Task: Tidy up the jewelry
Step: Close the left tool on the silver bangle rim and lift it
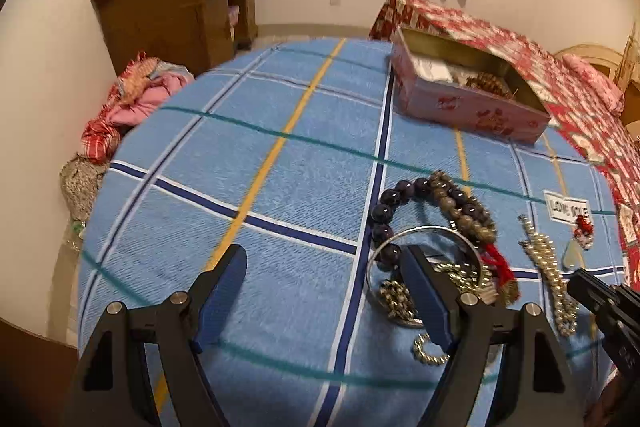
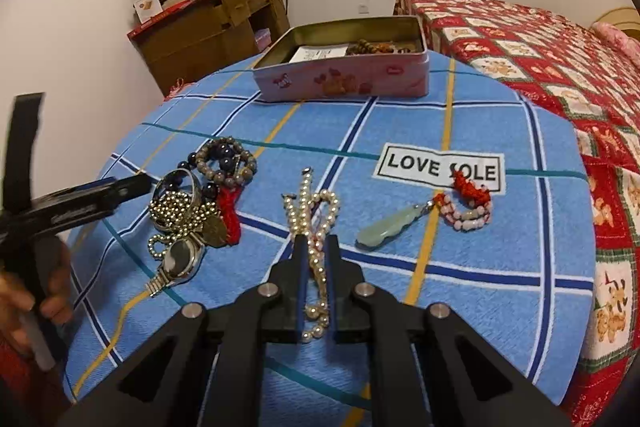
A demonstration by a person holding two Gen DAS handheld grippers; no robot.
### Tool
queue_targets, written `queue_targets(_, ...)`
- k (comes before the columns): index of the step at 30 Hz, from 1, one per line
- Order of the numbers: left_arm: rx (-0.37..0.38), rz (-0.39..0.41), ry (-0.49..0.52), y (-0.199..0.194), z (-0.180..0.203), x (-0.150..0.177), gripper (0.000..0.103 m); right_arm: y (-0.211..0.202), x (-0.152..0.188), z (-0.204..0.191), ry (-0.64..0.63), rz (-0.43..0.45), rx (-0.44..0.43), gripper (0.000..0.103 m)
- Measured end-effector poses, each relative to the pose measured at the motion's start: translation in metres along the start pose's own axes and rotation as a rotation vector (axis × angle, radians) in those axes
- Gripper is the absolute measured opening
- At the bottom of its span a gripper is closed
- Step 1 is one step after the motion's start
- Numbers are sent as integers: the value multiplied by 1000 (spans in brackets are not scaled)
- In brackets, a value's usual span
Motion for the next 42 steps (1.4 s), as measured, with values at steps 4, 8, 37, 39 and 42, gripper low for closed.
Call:
queue_targets(4, -10, -37, 34, 10, 3, 4, 79, 2, 2, 1, 11, -17, -14, 10)
queue_targets(8, -63, -34, 89, 10, 7, 1, 79, 7, 4, 2, 23, -41, -21, 11)
queue_targets(37, -5, -33, 141, 21, 17, -17, 61, 7, 5, 10, 71, -61, -39, 14)
queue_targets(39, 19, -26, 131, 23, 16, -19, 53, 7, 5, 11, 75, -63, -44, 14)
queue_targets(42, 58, -14, 181, 22, 27, -21, 18, 8, 4, 10, 76, -66, -49, 14)
Point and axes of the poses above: each gripper's, at about its wrist camera, not at the fingertips, and y roughly the way its jaws point, z to its right, x to its underside, the point moved 7 cm from there along y, roughly the way its jaws point, and after that the axes turned 6 degrees about y, right-handed, at the moved point
